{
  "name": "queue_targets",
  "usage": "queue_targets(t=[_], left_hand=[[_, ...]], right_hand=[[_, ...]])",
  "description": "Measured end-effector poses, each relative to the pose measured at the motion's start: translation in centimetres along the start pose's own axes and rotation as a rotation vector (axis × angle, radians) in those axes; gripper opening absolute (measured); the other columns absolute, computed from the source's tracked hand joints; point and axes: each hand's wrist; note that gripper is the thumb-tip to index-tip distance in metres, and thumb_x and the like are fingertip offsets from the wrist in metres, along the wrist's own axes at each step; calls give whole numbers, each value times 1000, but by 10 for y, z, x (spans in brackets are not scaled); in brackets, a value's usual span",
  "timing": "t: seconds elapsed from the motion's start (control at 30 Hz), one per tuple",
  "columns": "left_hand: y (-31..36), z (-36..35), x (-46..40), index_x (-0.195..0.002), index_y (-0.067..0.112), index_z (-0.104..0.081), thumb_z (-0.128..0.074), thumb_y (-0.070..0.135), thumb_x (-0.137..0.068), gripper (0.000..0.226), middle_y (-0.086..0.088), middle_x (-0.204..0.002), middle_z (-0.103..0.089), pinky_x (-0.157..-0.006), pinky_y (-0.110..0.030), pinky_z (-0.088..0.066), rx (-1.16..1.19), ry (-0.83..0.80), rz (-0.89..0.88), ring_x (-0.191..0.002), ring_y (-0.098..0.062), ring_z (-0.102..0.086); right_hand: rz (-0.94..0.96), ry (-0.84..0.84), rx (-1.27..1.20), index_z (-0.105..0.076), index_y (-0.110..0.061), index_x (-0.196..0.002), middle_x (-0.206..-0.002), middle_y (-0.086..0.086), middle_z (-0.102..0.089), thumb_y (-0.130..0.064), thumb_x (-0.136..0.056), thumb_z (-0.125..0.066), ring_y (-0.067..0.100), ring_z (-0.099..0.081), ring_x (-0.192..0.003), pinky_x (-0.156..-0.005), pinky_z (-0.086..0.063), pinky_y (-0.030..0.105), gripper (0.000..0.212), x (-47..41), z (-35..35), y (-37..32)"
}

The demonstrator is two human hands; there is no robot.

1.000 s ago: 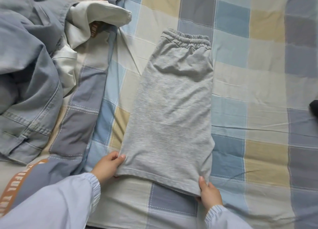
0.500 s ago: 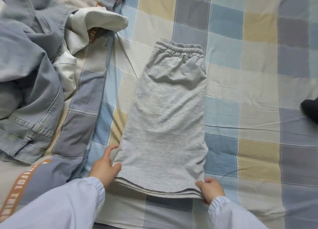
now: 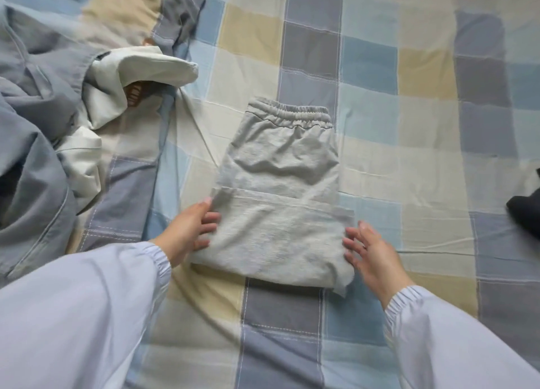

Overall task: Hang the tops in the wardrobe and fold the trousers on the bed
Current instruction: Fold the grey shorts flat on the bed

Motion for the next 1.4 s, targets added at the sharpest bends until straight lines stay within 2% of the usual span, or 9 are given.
queue_targets(t=[0.1, 0.27, 0.53, 0.73, 0.87, 1.03, 1.17, 1.23, 1.4], left_hand=[[-22, -8, -14, -145, 20, -29, -66, 36, -84, 73, 4, -96, -57, -82, -35, -44, -281, 108, -251, -83, -13, -54], [-60, -6, -3, -138, 12, -39, -77, 30, -74, 76, -13, -129, -42, -108, -33, -31, -586, 458, -411, -121, -26, -44], [-47, -16, -12, -126, 6, -50, -49, 38, -95, 45, -17, -128, -56, -97, -34, -36, -446, 290, -151, -120, -33, -50], [-50, -7, 41, -140, 19, -35, -49, 15, -94, 48, -17, -129, -54, -92, -34, -38, -446, 343, -261, -112, -36, -53], [-75, 4, 59, -109, 25, -65, -49, 1, -91, 35, -10, -109, -64, -86, -22, -35, -691, 178, -455, -105, -30, -57], [-63, 10, 85, -117, 22, -63, -72, 23, -80, 38, 1, -112, -49, -95, -20, -32, -797, 4, -430, -116, -19, -50], [-53, 17, 98, -132, 26, -46, -74, 18, -74, 66, 1, -133, -33, -98, -26, -37, -1050, -4, -456, -122, -19, -47], [-55, 19, 106, -135, 28, -42, -58, 7, -80, 61, -1, -135, -31, -96, -30, -41, -1152, 3, -466, -120, -26, -51], [-71, 10, 129, -128, 34, -53, -52, 14, -88, 46, -1, -127, -45, -99, -24, -36, -1186, -30, -408, -121, -21, -49]], right_hand=[[199, 84, 297, -30, -21, -144, -133, 4, -46, -18, -91, -58, 19, -49, -117, -96, -40, 33, 59, -11, -3, 25], [316, 265, 594, -34, -12, -141, -136, 7, -39, -27, -78, -74, 20, -41, -125, -105, -30, 29, 77, 6, -6, 64], [18, 121, 330, -64, -9, -91, -89, 4, -66, -18, -86, -64, 23, -62, -85, -83, -49, 36, 10, -7, -17, 58], [-26, 178, 493, -55, 0, -111, -85, 7, -59, -1, -83, -54, 21, -53, -73, -65, -44, 24, 28, 32, 6, 49], [265, 207, 784, -40, -25, -138, -117, 7, -48, -2, -81, -61, 24, -52, -93, -83, -41, 31, 65, 61, 23, 61], [916, -84, 1375, -69, -24, -89, -93, 7, -53, -9, -65, -81, 27, -59, -54, -44, -38, 26, 31, 84, 33, 45], [655, -213, 1739, -62, -17, -107, -117, 3, -39, -49, -73, -71, 31, -63, -85, -69, -45, 34, 48, 92, 32, 21], [555, -227, 1925, -59, -15, -108, -124, 3, -33, -44, -76, -70, 29, -62, -89, -71, -44, 34, 45, 97, 30, 18], [635, -232, 2044, -58, -2, -47, -94, 14, -40, -1, -19, -86, 20, -51, -31, -33, -20, 25, 40, 113, 34, 39]])
Point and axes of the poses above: each hand's wrist, its own x-axis away from the middle knuckle, its own z-axis out of the back of the hand, y = z × x
